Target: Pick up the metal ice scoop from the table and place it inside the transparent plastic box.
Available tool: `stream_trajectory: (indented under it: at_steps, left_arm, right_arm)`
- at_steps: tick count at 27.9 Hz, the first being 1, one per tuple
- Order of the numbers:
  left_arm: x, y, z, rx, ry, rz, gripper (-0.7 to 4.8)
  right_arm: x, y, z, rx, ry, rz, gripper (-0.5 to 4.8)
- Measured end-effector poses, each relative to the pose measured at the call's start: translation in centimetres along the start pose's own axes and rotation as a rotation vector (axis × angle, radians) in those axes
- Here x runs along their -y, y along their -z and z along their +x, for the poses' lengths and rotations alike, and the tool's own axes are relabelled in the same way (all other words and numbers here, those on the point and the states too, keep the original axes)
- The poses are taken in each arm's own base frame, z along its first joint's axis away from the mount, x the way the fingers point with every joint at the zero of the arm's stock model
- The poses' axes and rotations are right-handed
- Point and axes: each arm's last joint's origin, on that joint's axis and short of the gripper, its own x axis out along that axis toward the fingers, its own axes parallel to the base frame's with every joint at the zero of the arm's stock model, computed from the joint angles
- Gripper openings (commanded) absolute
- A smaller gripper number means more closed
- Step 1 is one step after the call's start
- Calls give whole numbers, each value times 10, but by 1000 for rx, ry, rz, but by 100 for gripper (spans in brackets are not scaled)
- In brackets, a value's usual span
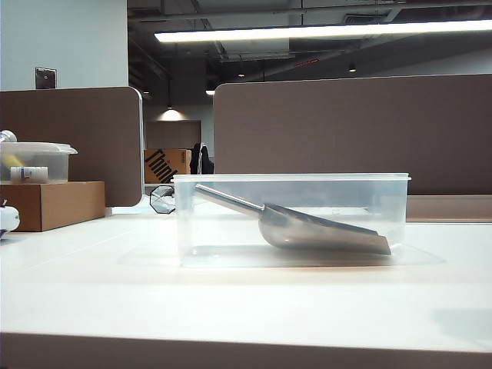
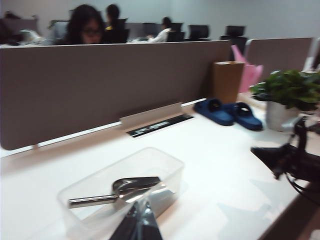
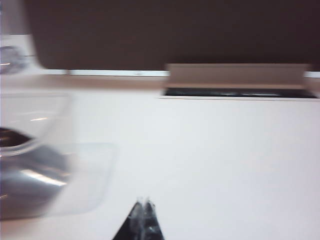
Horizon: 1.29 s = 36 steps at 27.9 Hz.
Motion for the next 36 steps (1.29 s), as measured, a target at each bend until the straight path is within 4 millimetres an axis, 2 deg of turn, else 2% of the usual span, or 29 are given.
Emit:
stream_trajectory:
  at_steps: [3, 9, 18, 25, 36]
  left_arm:
    - [0, 17, -8, 8, 13, -2, -6]
    - [3, 43, -13, 3, 129, -23, -6]
    - [2, 72, 0, -117, 181, -81, -5]
    - [2, 71, 1, -114, 175, -203, 0]
    - [2, 72, 1, -122, 178, -214, -1]
  right_arm:
    - [4, 0, 0, 3, 38, 0, -1]
    - [0, 0, 0, -1, -4, 0, -1]
    - [-3, 0, 0, -4, -37, -1, -1]
    - [-3, 0, 0, -4, -39, -1, -1]
    - [-3, 0, 0, -4, -40, -1, -1]
